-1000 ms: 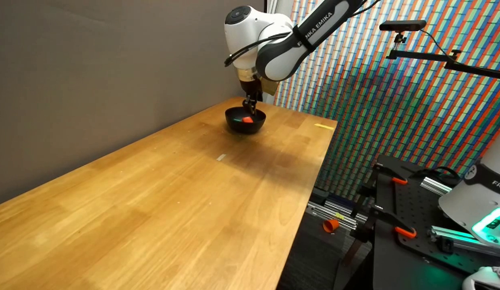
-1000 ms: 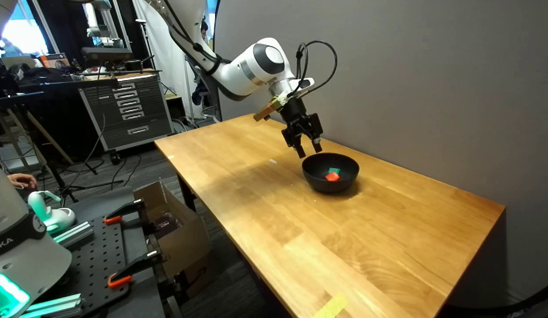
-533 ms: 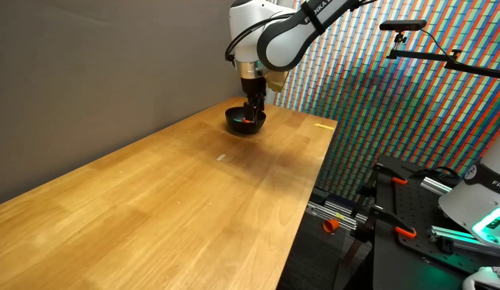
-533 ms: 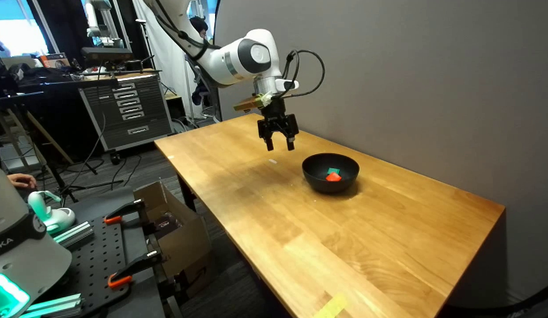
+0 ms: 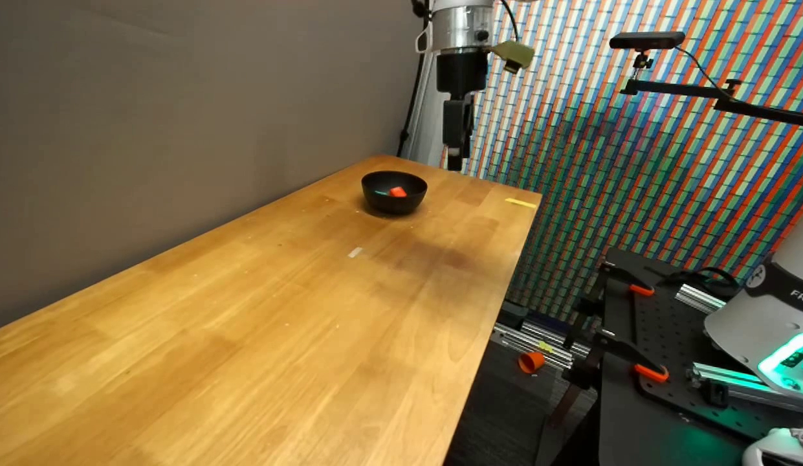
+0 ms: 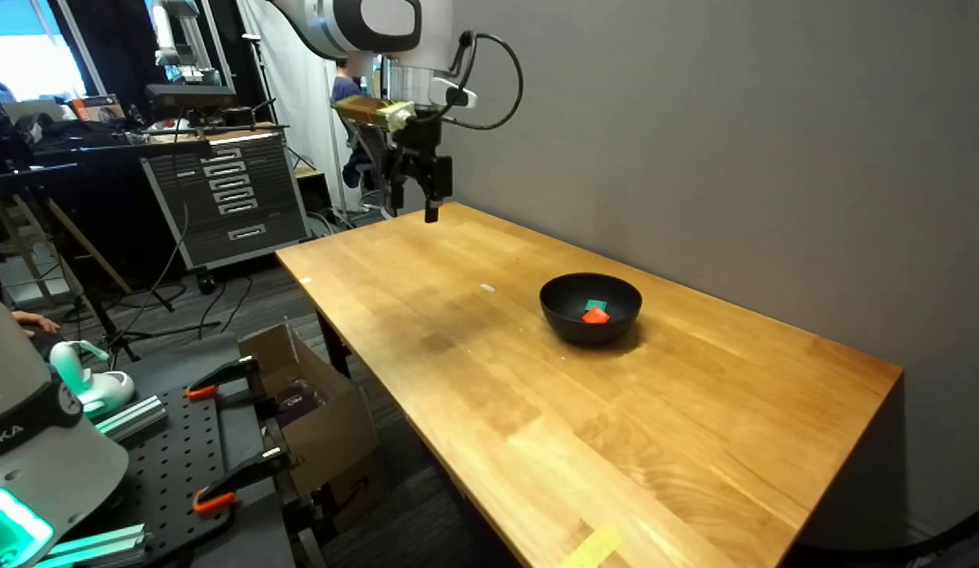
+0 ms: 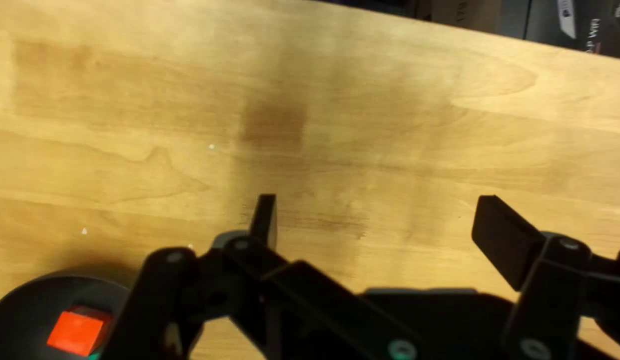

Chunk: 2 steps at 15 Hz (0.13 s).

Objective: Put the green and orange block in the black bowl

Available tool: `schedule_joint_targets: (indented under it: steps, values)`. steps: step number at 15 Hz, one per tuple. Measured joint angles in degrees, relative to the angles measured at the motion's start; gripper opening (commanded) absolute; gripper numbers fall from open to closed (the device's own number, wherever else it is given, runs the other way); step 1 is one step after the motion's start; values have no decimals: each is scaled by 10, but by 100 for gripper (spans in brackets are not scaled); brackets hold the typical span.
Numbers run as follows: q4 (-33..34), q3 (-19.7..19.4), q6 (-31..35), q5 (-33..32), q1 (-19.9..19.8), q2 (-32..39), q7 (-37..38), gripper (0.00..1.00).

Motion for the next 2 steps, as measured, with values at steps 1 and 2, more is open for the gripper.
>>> schedule_joint_targets:
  steps: [1, 2]
  values:
    - [-19, 0, -6, 13, -3, -27, -6, 100]
    - [-35, 0, -9, 19, -4, -48, -9, 100]
